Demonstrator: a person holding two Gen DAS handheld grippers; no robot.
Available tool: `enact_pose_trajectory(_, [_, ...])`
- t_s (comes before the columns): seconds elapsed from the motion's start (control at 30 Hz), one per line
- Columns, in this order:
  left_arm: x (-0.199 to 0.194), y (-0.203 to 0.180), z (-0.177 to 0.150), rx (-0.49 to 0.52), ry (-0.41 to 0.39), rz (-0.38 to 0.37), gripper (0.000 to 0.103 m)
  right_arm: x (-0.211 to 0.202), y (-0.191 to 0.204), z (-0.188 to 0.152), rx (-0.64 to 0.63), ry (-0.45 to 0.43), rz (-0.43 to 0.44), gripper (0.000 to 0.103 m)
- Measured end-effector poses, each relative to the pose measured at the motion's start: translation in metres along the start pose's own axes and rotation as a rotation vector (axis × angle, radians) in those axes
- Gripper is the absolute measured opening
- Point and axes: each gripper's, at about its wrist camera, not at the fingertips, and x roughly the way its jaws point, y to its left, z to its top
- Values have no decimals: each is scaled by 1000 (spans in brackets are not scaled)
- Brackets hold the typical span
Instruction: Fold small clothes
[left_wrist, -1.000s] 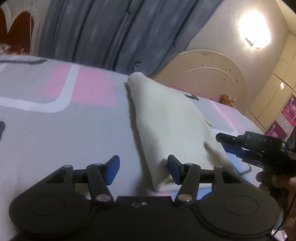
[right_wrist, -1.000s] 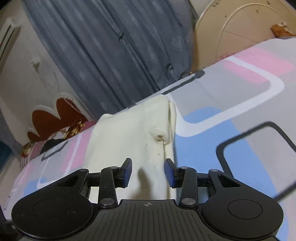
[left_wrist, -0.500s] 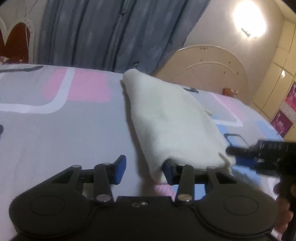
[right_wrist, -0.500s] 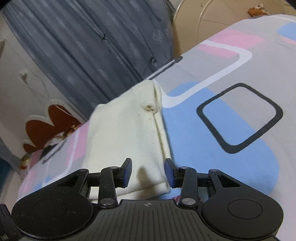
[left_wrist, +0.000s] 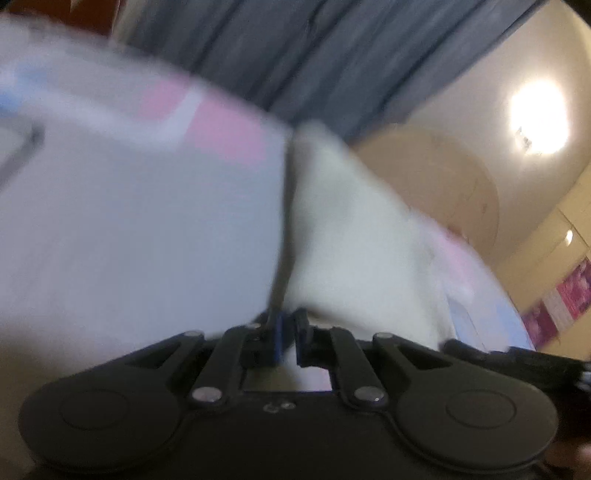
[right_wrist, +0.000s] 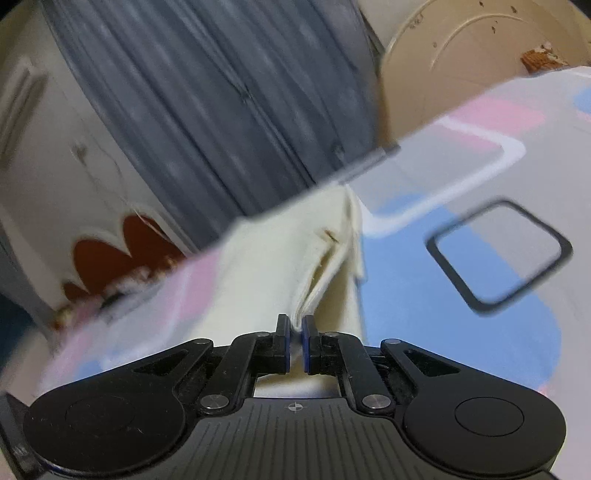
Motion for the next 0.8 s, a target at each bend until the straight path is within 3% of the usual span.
enact_pose_trajectory(0.03, [-6, 3, 3, 1, 9, -18, 15, 8, -8, -3, 21, 45, -5, 6])
enact_pose_trajectory(0.07, [-13, 6, 8, 6, 22, -19, 30, 7, -15, -3, 42, 46, 14, 6])
enact_pose_trajectory(0.13, [-31, 6, 17, 37, -32, 3, 57, -11, -17, 6, 34, -38, 3, 11])
enact_pose_trajectory(0.17, [-37, 2, 25, 83, -79, 37, 56, -19, -15, 13, 13, -82, -4, 31])
enact_pose_trajectory(0.2, [-35, -4, 34, 124, -90, 39, 55, -22, -13, 23, -8, -113, 6, 40])
enact_pose_trajectory(0.23, [-30, -10, 41, 147, -85, 29, 50, -19, -9, 33, -30, -127, 10, 42])
enact_pose_trajectory(0.37, [10, -49, 71, 261, -83, -12, 40, 15, 13, 66, -158, -123, 9, 40])
enact_pose_trajectory(0.4, [22, -58, 75, 293, -68, -8, 37, 23, 20, 68, -194, -114, 8, 24])
enact_pose_trajectory(0.47, [44, -76, 79, 367, -44, 2, 37, 43, 30, 75, -256, -89, 10, 13])
enact_pose_trajectory(0.53, [70, -86, 78, 426, -11, 48, 42, 59, 36, 77, -314, -79, -3, 13])
enact_pose_trajectory(0.57, [85, -88, 73, 455, 42, 76, 42, 70, 36, 77, -343, -63, -18, 13])
enact_pose_trajectory(0.63, [89, -96, 61, 572, 42, 106, 43, 100, 28, 67, -382, 32, -93, 12])
enact_pose_trajectory(0.67, [87, -104, 57, 633, 55, 131, 42, 106, 22, 64, -387, 46, -89, 11])
enact_pose_trajectory(0.73, [72, -110, 66, 630, 4, 96, 42, 99, 25, 69, -407, 45, -71, 11])
enact_pose_trajectory(0.8, [69, -109, 82, 608, -39, 89, 43, 91, 28, 77, -420, -21, -38, 11])
